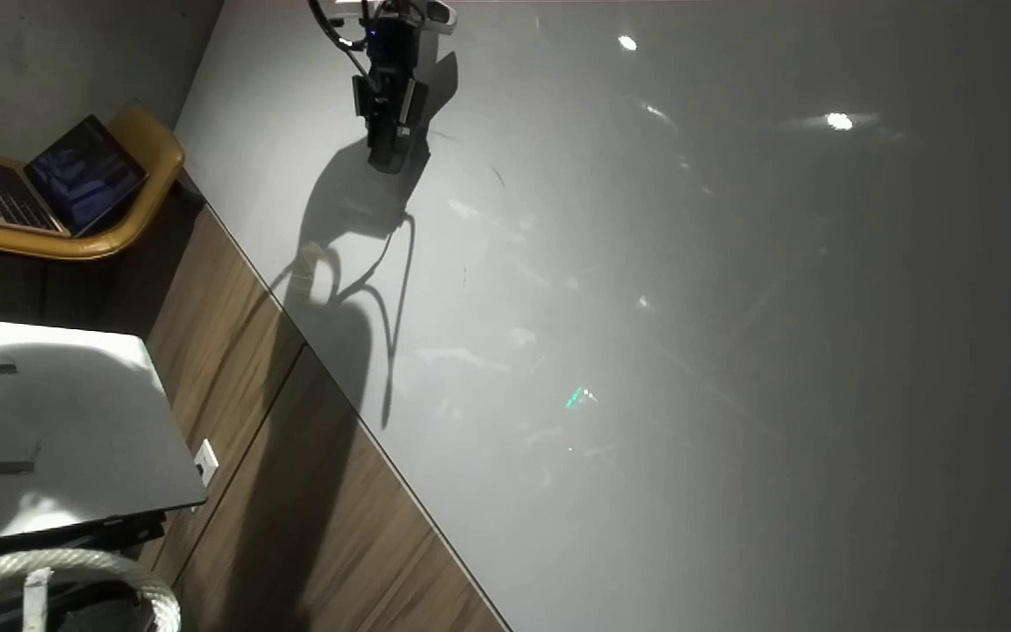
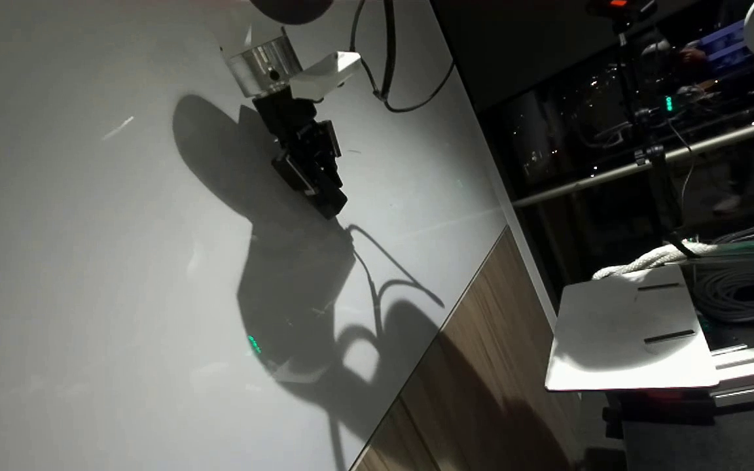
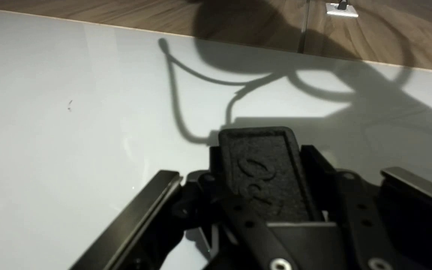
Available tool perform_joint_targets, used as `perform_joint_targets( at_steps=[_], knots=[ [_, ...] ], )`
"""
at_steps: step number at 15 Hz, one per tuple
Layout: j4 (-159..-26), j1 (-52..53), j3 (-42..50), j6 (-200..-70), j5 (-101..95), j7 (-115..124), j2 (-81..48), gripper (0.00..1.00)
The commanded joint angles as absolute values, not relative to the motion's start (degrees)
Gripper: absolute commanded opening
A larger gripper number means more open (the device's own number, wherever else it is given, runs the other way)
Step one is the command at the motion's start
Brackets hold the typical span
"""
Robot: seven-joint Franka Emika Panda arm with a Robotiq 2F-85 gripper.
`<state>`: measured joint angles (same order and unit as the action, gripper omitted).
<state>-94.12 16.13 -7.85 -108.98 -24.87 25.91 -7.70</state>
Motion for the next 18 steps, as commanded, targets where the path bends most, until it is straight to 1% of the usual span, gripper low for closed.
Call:
perform_joint_targets(
  at_steps=[1, 5, 12, 18],
  knots=[
    [-107.4, 15.2, -8.9, -116.8, -25.8, 25.4, 0.4, 0.28],
    [-111.5, 13.8, -8.9, -117.9, -27.1, 23.9, 3.8, 0.28],
    [-103.2, 8.9, -8.3, -113.6, -27.2, 17.4, 2.3, 0.28],
    [-99.4, 5.1, -5.6, -114.7, -27.4, 14.2, -2.1, 0.28]
  ],
)
